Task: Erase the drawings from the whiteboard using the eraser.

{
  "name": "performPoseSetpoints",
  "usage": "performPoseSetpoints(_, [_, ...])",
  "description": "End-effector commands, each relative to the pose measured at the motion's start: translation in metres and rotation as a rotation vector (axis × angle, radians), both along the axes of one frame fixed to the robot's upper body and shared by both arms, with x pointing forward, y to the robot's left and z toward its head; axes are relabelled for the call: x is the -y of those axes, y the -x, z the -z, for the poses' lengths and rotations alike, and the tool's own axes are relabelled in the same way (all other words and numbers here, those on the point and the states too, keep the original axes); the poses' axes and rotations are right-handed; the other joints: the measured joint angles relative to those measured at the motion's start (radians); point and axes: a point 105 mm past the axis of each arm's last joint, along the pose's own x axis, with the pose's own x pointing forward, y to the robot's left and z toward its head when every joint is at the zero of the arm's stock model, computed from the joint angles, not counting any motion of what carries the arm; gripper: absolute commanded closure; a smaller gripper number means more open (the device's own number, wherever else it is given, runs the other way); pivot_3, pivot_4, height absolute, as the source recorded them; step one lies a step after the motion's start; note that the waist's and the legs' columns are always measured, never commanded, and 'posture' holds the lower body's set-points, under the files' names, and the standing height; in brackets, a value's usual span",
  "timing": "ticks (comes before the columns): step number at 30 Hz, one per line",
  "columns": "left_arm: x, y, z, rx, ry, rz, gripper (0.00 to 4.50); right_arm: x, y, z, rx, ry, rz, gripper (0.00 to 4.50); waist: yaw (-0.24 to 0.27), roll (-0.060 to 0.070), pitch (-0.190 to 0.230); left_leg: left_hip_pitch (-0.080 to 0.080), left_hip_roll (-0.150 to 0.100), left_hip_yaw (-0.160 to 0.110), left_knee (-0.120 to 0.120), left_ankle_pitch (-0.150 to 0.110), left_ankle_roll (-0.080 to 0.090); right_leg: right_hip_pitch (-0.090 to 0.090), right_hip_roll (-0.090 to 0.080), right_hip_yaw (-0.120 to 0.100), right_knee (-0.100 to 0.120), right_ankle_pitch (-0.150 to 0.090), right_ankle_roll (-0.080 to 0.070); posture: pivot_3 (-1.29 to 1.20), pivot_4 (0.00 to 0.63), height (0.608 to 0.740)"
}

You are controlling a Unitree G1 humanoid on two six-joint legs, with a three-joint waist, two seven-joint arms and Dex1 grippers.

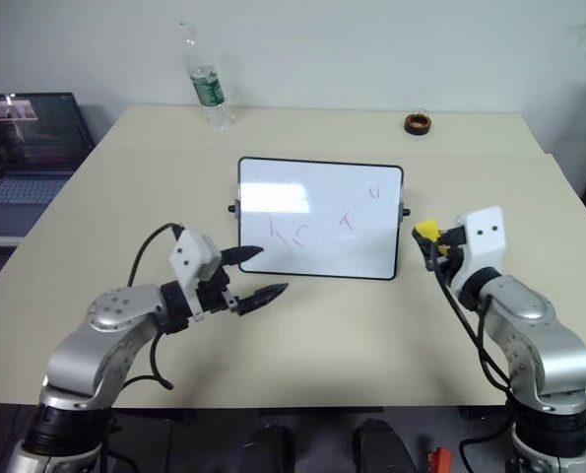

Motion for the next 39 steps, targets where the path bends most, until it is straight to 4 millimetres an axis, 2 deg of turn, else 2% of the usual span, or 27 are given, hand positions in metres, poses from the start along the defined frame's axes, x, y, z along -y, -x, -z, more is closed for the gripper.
performPoseSetpoints(1, [0.003, -0.006, -0.010, 0.063, 0.015, -0.045, 0.00, -0.030, -0.004, -0.029, 0.153, 0.079, -0.084, 3.40, 0.000, 0.000, 0.000, 0.000, 0.000, 0.000, 0.000, 0.000, 0.000, 0.000, 0.000, 0.000, 0.000, 0.000, 0.000, 0.00, 0.150, 0.740])
performPoseSetpoints(5, [0.009, -0.015, -0.021, 0.114, 0.042, -0.062, 0.00, -0.051, -0.024, -0.033, 0.198, 0.112, -0.105, 3.40, 0.000, 0.000, 0.000, 0.000, 0.001, -0.001, 0.000, 0.000, 0.000, 0.000, 0.000, -0.001, 0.000, 0.000, 0.000, 0.00, 0.150, 0.740])
performPoseSetpoints(10, [0.020, -0.021, -0.042, 0.176, 0.085, -0.043, 0.00, -0.065, -0.052, -0.035, 0.234, 0.146, -0.086, 3.40, 0.005, 0.000, 0.000, -0.001, 0.000, 0.000, 0.000, 0.000, 0.000, 0.000, 0.000, -0.001, 0.000, 0.000, 0.000, 0.00, 0.150, 0.740])
performPoseSetpoints(17, [0.031, -0.020, -0.048, 0.193, 0.085, -0.009, 0.00, -0.057, -0.082, -0.033, 0.254, 0.161, 0.018, 3.40, 0.008, 0.000, 0.000, -0.001, 0.001, 0.000, 0.000, 0.000, 0.000, -0.001, -0.002, -0.001, 0.000, 0.000, 0.000, 0.00, 0.150, 0.740])
performPoseSetpoints(20, [0.034, -0.018, -0.047, 0.192, 0.079, 0.001, 0.00, -0.055, -0.086, -0.018, 0.211, 0.191, 0.011, 3.40, 0.010, 0.000, 0.000, -0.001, 0.001, 0.000, 0.000, 0.000, 0.000, -0.001, -0.002, -0.001, 0.000, 0.000, 0.000, 0.00, 0.150, 0.740])
performPoseSetpoints(24, [0.035, -0.016, -0.048, 0.189, 0.076, 0.005, 0.00, -0.058, -0.079, 0.002, 0.119, 0.228, -0.050, 3.40, 0.009, 0.000, 0.000, -0.001, 0.001, 0.000, 0.000, 0.000, 0.000, -0.001, -0.002, -0.001, 0.000, 0.000, 0.000, 0.00, 0.150, 0.740])
performPoseSetpoints(27, [0.035, -0.016, -0.049, 0.189, 0.076, 0.006, 0.00, -0.060, -0.075, 0.009, 0.085, 0.225, -0.079, 3.40, 0.009, 0.000, 0.000, 0.000, 0.001, 0.000, 0.000, 0.000, 0.000, 0.000, -0.002, -0.001, 0.001, 0.000, 0.000, 0.00, 0.150, 0.740])
performPoseSetpoints(30, [0.036, -0.015, -0.049, 0.186, 0.075, 0.011, 0.00, -0.059, -0.076, 0.001, 0.097, 0.192, -0.070, 3.40, 0.007, 0.000, 0.000, 0.000, 0.001, 0.000, 0.000, 0.000, 0.000, 0.000, -0.002, -0.001, 0.001, 0.000, 0.000, 0.00, 0.150, 0.740])
performPoseSetpoints(34, [0.038, -0.014, -0.048, 0.181, 0.071, 0.025, 0.00, -0.041, -0.090, -0.027, 0.195, 0.155, 0.075, 3.40, 0.006, 0.000, 0.000, 0.002, 0.001, 0.000, 0.001, 0.000, 0.000, 0.001, -0.001, -0.001, 0.001, 0.000, 0.000, 0.00, 0.150, 0.740])
performPoseSetpoints(39, [0.037, -0.012, -0.045, 0.174, 0.070, 0.028, 0.00, -0.041, -0.094, -0.016, 0.162, 0.197, 0.075, 3.40, 0.011, 0.000, 0.000, 0.001, 0.001, -0.001, 0.000, 0.000, 0.000, 0.001, -0.001, -0.001, 0.000, 0.000, 0.000, 0.00, 0.150, 0.740])
